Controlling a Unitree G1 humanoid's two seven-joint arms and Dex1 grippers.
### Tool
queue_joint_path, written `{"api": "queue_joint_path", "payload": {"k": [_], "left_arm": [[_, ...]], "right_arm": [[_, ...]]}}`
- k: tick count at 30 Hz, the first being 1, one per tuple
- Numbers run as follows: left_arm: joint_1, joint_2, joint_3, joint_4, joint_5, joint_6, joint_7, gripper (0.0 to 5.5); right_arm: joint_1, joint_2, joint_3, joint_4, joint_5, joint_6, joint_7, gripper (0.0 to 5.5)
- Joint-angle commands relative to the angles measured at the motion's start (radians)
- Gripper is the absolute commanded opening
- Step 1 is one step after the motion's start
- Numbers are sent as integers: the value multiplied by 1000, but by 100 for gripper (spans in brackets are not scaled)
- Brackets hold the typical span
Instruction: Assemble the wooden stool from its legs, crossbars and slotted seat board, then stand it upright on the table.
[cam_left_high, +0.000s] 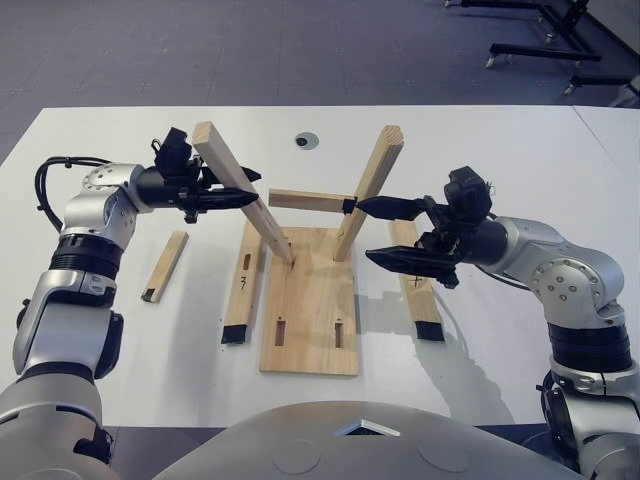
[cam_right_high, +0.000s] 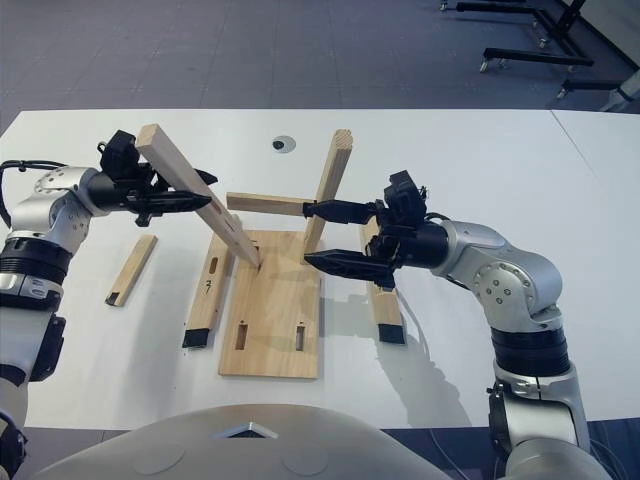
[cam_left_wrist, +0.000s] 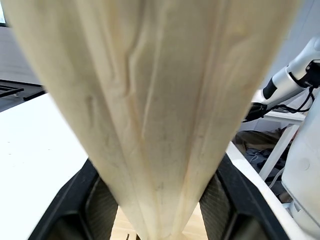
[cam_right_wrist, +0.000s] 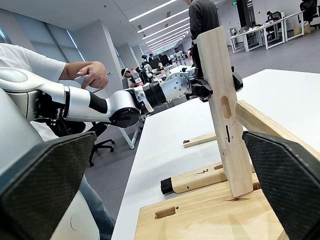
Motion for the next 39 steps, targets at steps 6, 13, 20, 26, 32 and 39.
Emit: {"api": "queue_joint_path", "payload": {"k": [6,13,20,26,32,39], "left_arm": [[-76,31,-83,48,29,-26,-4,204],[-42,42,-149,15,-13,-14,-4,204],[-75,78,-215,42,-4,-51,-4,204],[-146,89,-253,60,-22,-46,-4,204],[-194,97,-304,67,-37,-38,-4,204],[-189,117,-374,41,-55,-30,-4,204]], "right_arm": [[11,-5,-6,-10,11,12,-1,540],[6,-7,-11,-1,10,18,4,540],[23,3,-11,-13,17,23,-1,540],[32,10,-1,-21,16,27,-2,540],[47,17,3,-37,22,32,-11,540],[56,22,3,-47,32,34,-25,540]]}}
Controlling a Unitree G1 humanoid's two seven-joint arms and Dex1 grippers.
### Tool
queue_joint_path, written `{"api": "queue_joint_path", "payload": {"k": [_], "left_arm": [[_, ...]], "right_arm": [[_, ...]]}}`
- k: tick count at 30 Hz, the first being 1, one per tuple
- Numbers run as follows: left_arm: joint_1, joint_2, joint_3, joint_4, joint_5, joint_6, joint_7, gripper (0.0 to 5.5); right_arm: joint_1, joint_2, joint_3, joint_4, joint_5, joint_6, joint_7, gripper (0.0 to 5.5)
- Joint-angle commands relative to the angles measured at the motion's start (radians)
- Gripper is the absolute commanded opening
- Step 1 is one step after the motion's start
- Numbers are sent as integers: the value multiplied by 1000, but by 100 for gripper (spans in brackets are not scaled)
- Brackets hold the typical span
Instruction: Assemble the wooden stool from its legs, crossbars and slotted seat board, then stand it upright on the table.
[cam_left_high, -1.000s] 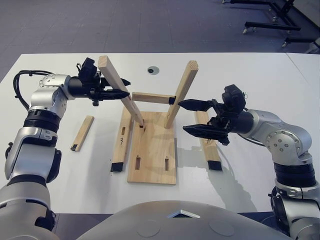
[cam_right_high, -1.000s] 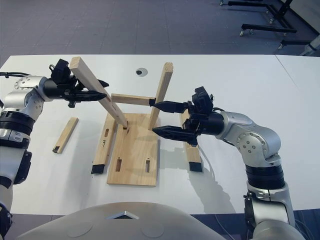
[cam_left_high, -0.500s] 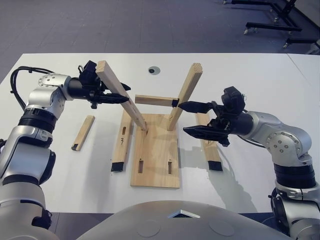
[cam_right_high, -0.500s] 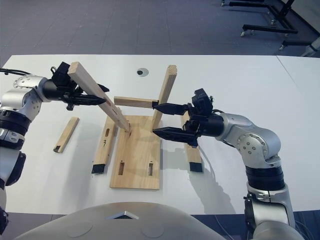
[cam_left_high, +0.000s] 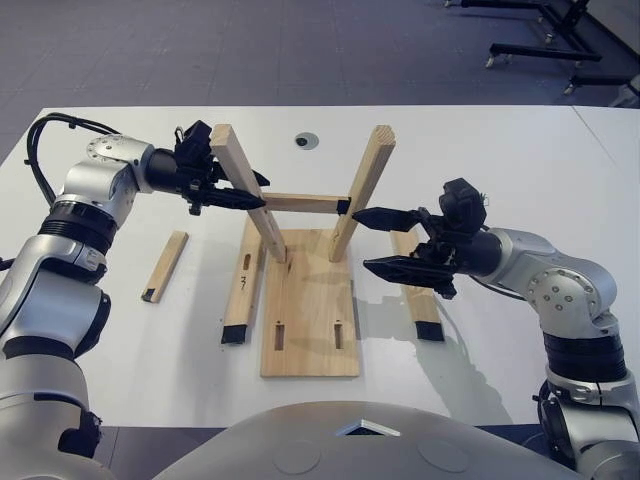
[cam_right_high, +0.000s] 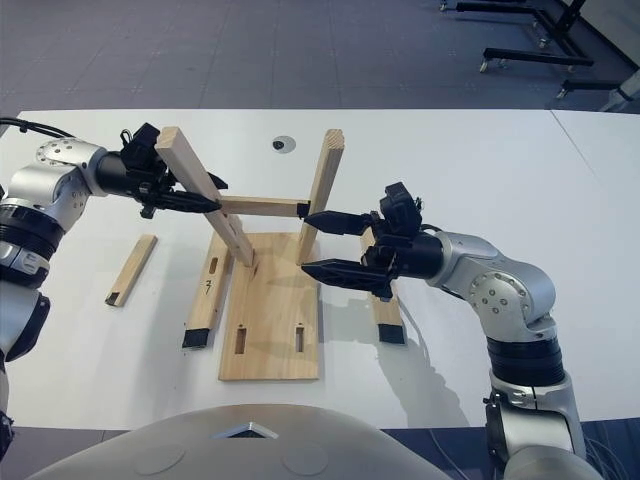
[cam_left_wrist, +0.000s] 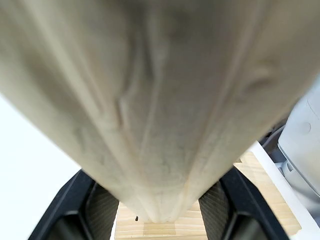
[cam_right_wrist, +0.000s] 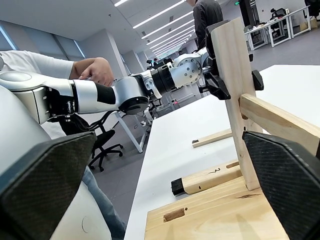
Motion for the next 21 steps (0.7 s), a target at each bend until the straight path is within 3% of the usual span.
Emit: {"api": "queue_joint_path", "payload": {"k": [1,7,16,18,21], "left_arm": [[-15,27,-38,-16,-1,5,-5,204],[-15,30,-32,-10,3,-23,-5,204],[-20,33,-43,-33,5,-35,-5,204],[-25,36,-52,-32,4,-34,-5,204],[-36,38,-65,-36,0,-29,-5,204]], "right_arm": [[8,-2,1,-23,10,13,-14,540],[-15,18,-8,-24,-3,-14,-51,540],[-167,95,-144,-96,141,-52,-248,540],[-204,98,-158,-107,109,-89,-300,540],[-290,99,-97,-161,-108,-189,-434,540]]}}
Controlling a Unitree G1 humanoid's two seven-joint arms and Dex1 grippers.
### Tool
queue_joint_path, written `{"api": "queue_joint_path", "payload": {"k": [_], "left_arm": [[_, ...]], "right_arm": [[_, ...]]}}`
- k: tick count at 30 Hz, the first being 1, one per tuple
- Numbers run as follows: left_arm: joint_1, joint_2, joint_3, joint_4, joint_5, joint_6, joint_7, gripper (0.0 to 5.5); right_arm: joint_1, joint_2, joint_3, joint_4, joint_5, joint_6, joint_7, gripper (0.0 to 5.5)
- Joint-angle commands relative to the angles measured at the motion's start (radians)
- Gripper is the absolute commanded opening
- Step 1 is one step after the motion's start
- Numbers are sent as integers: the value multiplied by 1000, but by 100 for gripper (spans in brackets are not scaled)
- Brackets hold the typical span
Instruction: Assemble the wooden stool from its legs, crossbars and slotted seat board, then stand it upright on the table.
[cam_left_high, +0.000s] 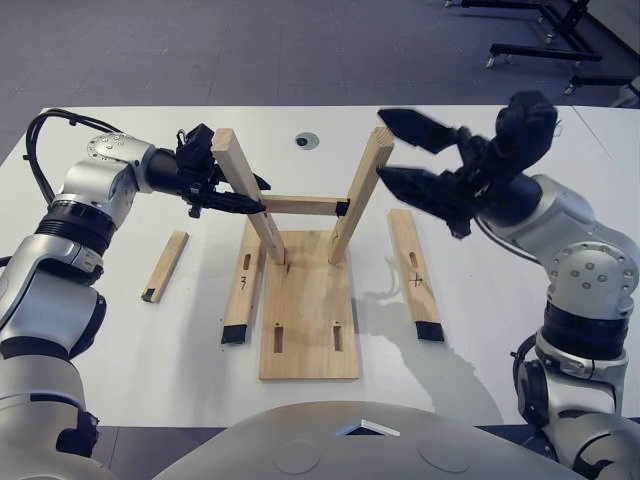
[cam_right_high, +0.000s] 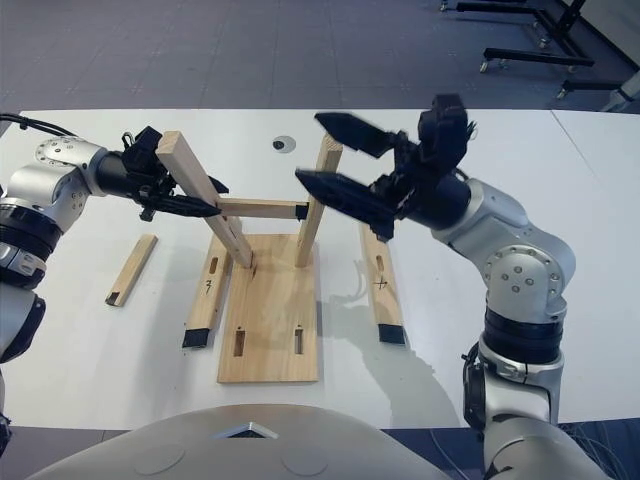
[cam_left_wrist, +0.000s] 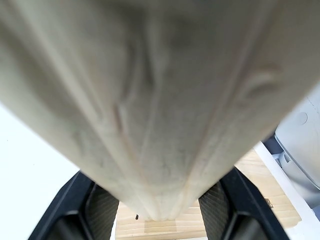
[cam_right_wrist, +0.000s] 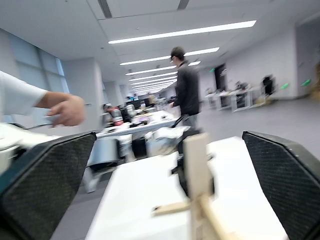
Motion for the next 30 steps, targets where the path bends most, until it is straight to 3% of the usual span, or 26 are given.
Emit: {"api": "queue_joint_path", "payload": {"k": [1,5,10,12,20,30], "left_arm": [[-33,18,-32,-12,7,0,-5,204],[-33,25,-60,-22,5,-1,-5,204],[-24,42,-99,-37,-2,-11,-5,204],[-12,49,-108,-38,-2,-20,-5,204],[4,58,-142,-43,7,-45,-5,204],[20,89,-191,-73,-1,-65,-5,204]], "right_arm": [[-126,10,78,-76,-275,-121,-174,540],[-206,18,233,-98,-600,-230,-306,540],[-215,24,239,-59,-740,-278,-363,540],[-219,6,274,-76,-795,-287,-355,540],[-295,-31,660,-166,-1070,-236,-209,540],[-341,-15,835,-115,-1365,-161,-140,540]]}}
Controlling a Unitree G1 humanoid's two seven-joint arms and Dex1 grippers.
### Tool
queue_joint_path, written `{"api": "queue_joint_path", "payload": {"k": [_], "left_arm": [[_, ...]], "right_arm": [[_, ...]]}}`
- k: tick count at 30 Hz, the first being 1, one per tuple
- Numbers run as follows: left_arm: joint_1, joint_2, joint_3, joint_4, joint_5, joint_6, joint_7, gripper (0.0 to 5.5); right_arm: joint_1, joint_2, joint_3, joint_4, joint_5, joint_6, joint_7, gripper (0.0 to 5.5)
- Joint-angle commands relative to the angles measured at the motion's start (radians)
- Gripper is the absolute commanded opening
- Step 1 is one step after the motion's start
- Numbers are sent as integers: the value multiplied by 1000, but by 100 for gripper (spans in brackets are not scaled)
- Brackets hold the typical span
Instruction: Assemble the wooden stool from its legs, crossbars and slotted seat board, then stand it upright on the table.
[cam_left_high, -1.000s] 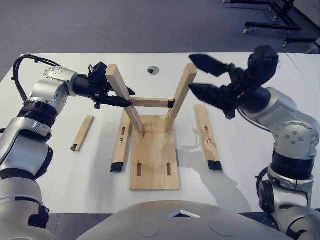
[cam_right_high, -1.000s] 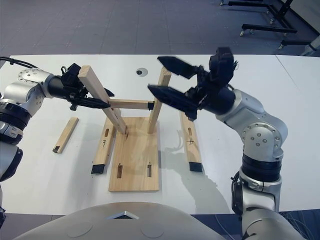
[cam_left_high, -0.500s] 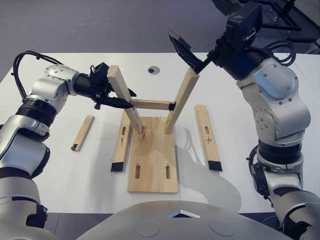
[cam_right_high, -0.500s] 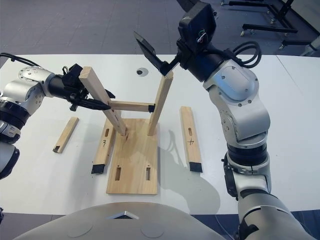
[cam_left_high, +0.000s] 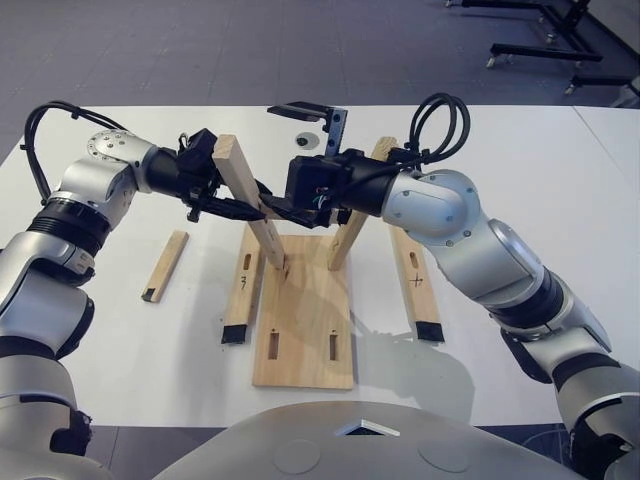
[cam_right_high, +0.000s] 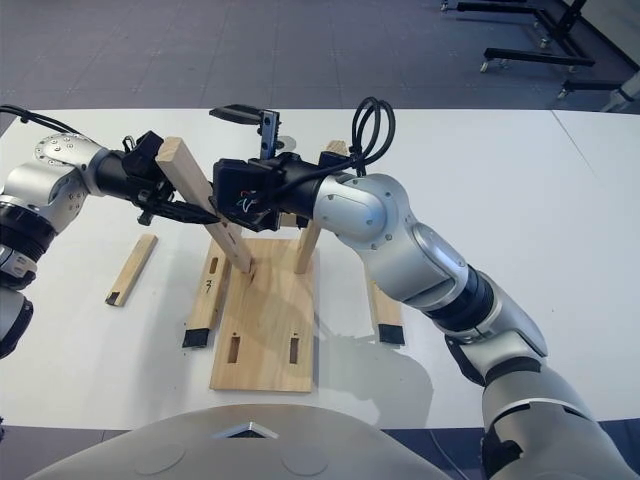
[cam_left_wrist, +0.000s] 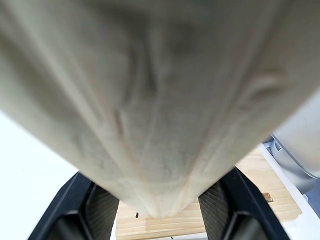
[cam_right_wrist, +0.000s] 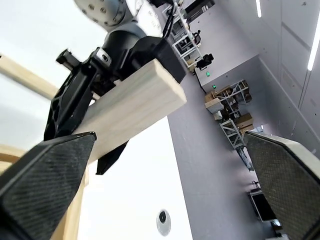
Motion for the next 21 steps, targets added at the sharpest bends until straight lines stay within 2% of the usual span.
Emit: {"api": "queue_joint_path", "payload": {"k": [1,10,21], "left_arm": [[32,36,-73,-18,70,-8,-10,204],[-19,74,-141,-48,38,-19,-10,204],[-51,84,-202,-36,9,-31,-10,204]], "right_arm": [[-15,-7,48,-1,-109,46,28,540],[15,32,113,-39,-294,157,78,540],[60,106,113,-55,-345,213,119,540]]}}
